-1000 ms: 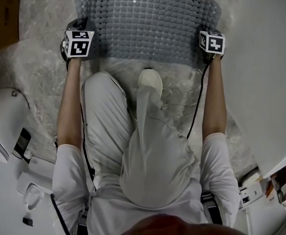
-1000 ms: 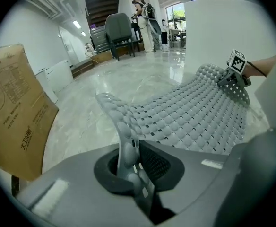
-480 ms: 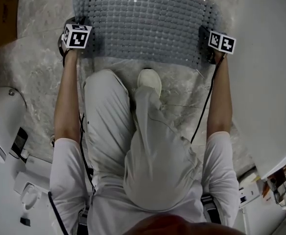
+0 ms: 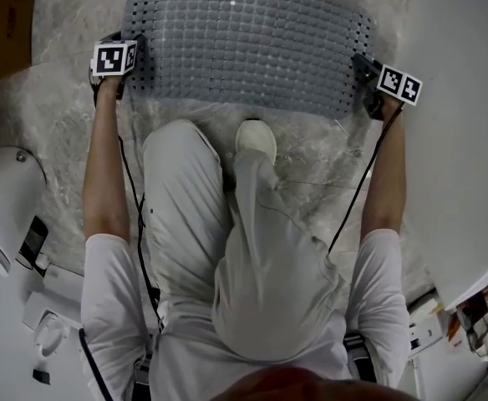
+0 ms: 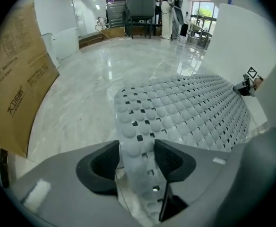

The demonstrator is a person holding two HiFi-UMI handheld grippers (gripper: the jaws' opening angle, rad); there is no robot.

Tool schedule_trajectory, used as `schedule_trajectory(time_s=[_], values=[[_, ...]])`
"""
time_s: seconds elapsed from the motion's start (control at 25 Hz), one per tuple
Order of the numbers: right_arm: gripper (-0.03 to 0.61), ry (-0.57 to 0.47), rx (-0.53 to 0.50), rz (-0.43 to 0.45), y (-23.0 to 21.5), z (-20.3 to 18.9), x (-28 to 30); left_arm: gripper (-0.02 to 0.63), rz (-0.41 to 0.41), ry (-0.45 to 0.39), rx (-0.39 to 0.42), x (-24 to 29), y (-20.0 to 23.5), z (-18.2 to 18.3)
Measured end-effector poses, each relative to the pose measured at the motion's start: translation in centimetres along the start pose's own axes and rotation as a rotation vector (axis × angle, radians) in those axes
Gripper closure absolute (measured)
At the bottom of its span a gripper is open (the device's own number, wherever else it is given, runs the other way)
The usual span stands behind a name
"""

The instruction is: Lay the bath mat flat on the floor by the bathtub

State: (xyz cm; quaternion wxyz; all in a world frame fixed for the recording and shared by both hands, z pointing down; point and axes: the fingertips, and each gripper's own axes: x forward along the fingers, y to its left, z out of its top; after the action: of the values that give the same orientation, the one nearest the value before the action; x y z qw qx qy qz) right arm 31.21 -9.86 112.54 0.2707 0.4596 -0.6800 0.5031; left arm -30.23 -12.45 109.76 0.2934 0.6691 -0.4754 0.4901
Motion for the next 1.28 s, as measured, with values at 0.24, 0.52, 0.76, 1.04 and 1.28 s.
schedule_trajectory(time_s=[0.24, 0.52, 0.76, 1.04, 1.28], values=[[0.385, -0.019, -0.189, -0.269, -2.4, 0.4, -2.6, 0.337, 0.001, 0.004, -0.055, -1.3, 2.7, -2.5], [0.423, -0.035, -0.365, -0.439, 2.9, -0.4, -3.1, 0.271, -0.026, -0.068, -0.182, -3.9, 0.5, -2.7], [0.453, -0.015, -0.204, -0.317, 13.3, -4.5, -6.7, 0.193, -0.127, -0.052, -0.168, -11.7, -7.9, -3.0], [0.513, 0.072, -0.013, -0.153, 25.7, -6.1, -18.5, 0.147, -0.250, 0.021, -0.099, -25.7, -14.4, -1.5], [0.577, 0.074, 0.013, -0.118, 34.1, -2.7, -30.8, 0.335, -0.309, 0.034, -0.079, -39.9, -16.6, 1.9]])
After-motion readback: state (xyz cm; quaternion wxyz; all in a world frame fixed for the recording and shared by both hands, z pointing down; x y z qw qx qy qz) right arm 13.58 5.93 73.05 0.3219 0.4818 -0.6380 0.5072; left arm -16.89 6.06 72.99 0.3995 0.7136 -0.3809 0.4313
